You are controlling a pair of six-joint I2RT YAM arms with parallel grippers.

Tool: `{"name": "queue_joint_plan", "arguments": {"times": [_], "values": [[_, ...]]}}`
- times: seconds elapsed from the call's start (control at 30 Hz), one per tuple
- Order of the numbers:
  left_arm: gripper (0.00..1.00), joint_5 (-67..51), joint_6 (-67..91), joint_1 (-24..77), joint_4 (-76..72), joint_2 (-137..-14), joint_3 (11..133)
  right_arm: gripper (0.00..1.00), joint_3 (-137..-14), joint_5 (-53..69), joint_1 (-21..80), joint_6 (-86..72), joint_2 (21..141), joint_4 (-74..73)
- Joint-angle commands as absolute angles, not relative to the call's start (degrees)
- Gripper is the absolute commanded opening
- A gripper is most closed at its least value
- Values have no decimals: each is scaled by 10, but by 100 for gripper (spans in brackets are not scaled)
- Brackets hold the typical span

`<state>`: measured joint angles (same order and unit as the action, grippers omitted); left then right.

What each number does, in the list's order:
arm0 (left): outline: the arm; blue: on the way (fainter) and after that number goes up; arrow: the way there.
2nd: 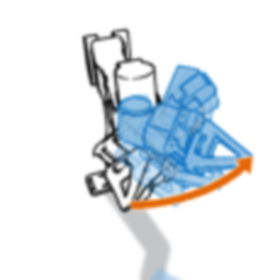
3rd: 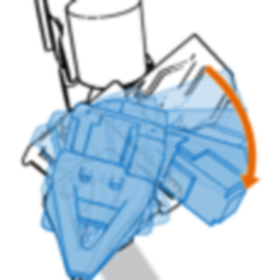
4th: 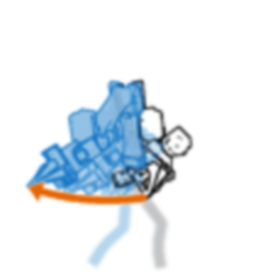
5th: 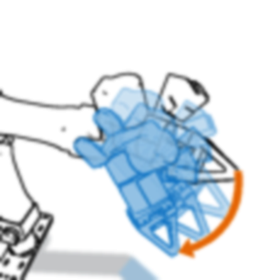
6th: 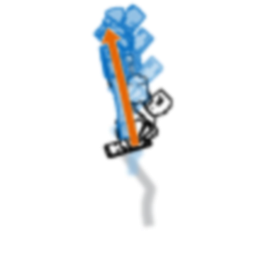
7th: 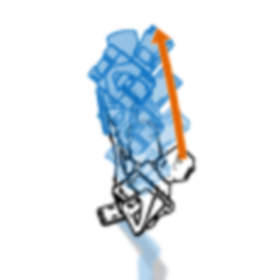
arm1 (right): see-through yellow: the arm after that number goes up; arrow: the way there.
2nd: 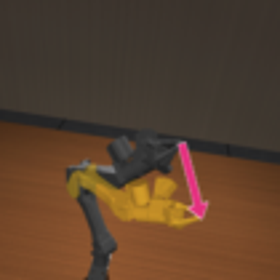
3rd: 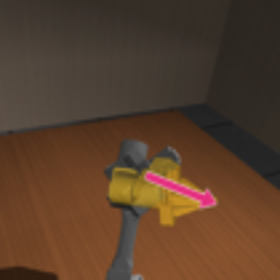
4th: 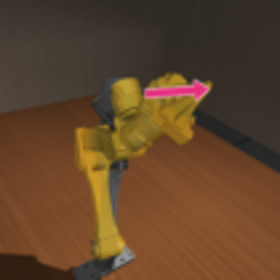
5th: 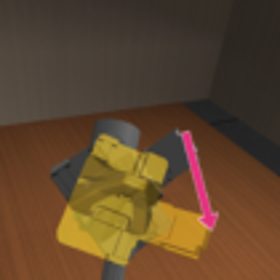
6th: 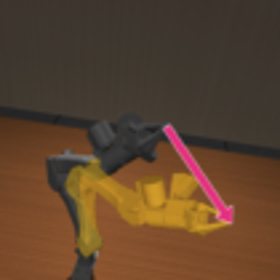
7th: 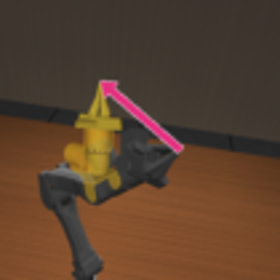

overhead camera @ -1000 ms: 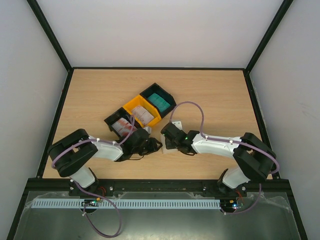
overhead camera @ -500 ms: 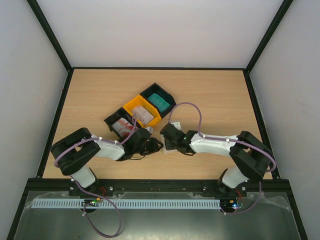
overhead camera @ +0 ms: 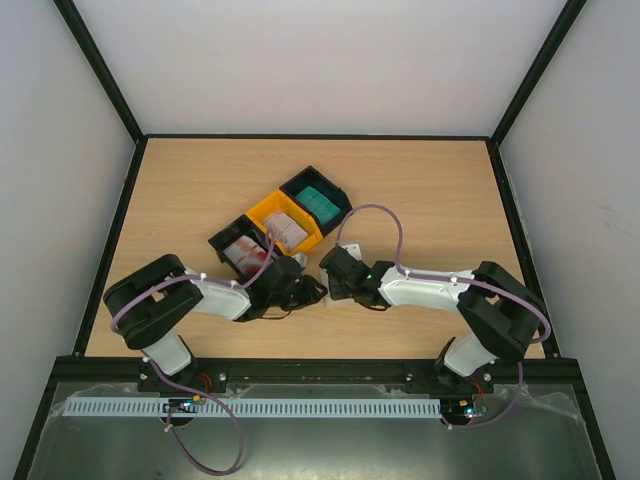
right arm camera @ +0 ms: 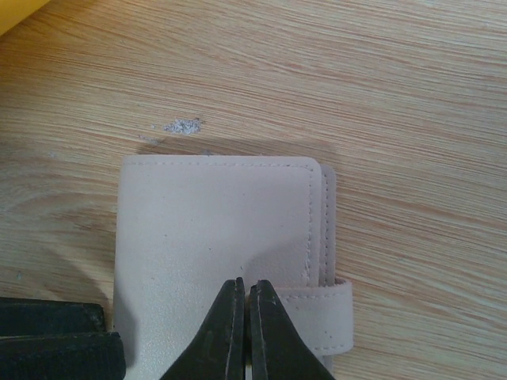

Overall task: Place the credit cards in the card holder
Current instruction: Close the card holder at the center of the board.

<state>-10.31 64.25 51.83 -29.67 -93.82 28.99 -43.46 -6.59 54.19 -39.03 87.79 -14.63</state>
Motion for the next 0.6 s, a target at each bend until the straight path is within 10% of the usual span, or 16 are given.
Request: {"name": "queue_joint_plan", "arguments": {"times": [0.0,0.57], "values": [[27,-104,632,522,-287,-955,295,2,-444,-78,540,-396,890,-132],[23,-102,633,524,-287,-963,296,2,-434,-46,546,-405,906,-128]]}}
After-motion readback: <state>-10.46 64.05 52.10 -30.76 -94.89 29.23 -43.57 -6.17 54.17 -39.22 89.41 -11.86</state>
